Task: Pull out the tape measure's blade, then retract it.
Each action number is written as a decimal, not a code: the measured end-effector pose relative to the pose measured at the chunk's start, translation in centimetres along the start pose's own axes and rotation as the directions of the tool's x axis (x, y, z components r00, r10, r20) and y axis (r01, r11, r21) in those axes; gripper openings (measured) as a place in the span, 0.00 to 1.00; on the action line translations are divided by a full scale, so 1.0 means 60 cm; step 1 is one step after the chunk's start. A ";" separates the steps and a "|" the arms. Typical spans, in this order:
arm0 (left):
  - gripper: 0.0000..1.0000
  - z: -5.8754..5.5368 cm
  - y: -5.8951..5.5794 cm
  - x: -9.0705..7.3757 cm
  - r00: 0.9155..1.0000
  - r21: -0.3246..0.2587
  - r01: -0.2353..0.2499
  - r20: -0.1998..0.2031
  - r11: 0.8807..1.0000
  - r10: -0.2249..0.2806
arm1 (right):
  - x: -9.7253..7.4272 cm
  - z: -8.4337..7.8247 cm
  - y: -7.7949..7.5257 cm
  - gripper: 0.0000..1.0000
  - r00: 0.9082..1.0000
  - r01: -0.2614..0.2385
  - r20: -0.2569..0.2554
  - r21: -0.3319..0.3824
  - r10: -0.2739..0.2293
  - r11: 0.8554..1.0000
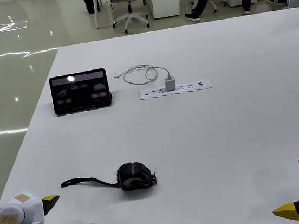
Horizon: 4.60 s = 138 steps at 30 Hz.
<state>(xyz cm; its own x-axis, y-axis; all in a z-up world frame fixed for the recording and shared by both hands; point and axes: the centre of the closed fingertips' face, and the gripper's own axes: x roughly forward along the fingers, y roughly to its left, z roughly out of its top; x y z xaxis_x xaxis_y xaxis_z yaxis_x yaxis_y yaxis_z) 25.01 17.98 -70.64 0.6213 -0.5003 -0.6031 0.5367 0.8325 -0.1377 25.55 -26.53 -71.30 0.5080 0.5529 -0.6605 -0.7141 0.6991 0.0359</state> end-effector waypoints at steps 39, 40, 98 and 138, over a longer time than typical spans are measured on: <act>1.00 0.045 -0.019 0.029 0.992 0.087 0.124 -0.028 0.988 -0.122 | 0.020 0.051 -0.002 1.00 0.997 -0.060 0.040 -0.076 0.063 0.995; 1.00 0.049 -0.020 0.032 0.992 0.104 0.126 -0.027 0.987 -0.123 | 0.021 0.053 -0.001 1.00 0.997 -0.063 0.040 -0.075 0.066 0.995; 0.76 0.087 -0.063 0.203 0.848 0.472 0.473 -0.472 0.744 -0.240 | 0.184 0.154 0.072 1.00 0.957 -0.278 -0.016 -0.343 0.291 0.897; 0.29 0.077 -0.075 0.249 0.809 0.588 0.511 -0.575 0.627 -0.120 | 0.331 0.221 0.201 0.78 0.901 -0.427 -0.129 -0.436 0.415 0.792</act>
<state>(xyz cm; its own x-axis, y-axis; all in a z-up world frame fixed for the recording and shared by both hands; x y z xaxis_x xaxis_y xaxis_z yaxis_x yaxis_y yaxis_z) 34.54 5.64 -75.39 0.1101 -0.3683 -0.9232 0.9897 0.1263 0.0676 33.43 -1.09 -74.04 0.0990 0.7297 -0.6766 -0.9927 0.1200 -0.0159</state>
